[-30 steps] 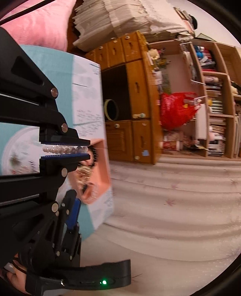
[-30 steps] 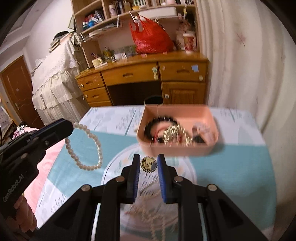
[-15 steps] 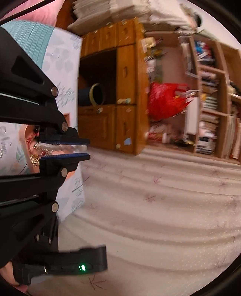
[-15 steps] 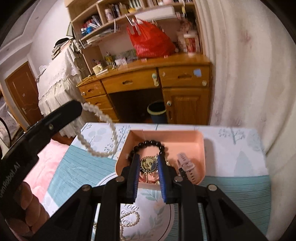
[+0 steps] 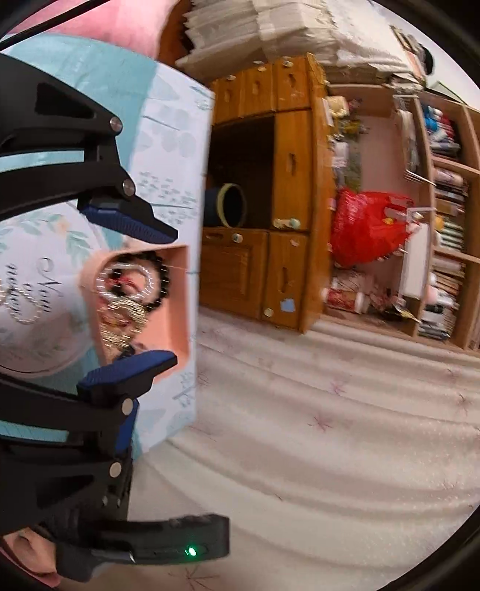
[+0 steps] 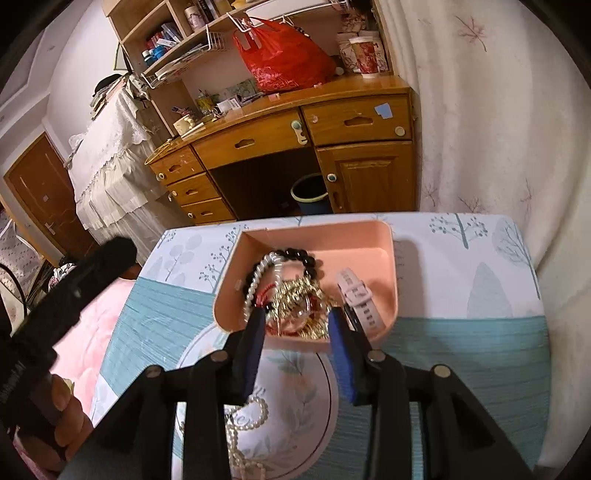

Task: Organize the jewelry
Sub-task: 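Move both tools back from the tray to the pearl necklace and brooch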

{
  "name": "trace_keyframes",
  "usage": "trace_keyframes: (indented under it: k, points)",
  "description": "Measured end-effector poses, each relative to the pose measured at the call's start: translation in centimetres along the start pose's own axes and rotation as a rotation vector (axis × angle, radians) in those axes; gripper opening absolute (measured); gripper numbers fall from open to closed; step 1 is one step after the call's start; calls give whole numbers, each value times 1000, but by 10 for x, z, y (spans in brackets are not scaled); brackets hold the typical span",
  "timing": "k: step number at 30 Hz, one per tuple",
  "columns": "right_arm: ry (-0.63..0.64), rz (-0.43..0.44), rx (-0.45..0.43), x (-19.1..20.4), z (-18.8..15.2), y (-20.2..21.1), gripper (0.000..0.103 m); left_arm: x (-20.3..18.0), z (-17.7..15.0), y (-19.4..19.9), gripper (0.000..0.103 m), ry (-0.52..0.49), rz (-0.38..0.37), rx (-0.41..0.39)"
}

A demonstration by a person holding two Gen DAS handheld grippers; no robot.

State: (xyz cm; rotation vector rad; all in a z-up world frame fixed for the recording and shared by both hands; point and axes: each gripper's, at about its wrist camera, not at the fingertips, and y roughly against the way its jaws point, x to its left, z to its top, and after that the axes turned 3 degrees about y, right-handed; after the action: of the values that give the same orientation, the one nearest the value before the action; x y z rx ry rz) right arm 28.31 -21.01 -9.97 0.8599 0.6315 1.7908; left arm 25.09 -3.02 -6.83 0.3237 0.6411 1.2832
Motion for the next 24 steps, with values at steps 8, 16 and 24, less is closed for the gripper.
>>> trace_keyframes:
  k: [8, 16, 24]
  points:
    - [-11, 11, 103, -12, -62, 4, 40, 26, -69, -12, 63, 142, 109, 240]
    - [-37, 53, 158, -20, -118, 23, 40, 40, -124, 8, 64, 241, 104, 394]
    - [170, 57, 189, 4, -137, 30, 41, 9, -154, 25, 64, 192, 27, 478]
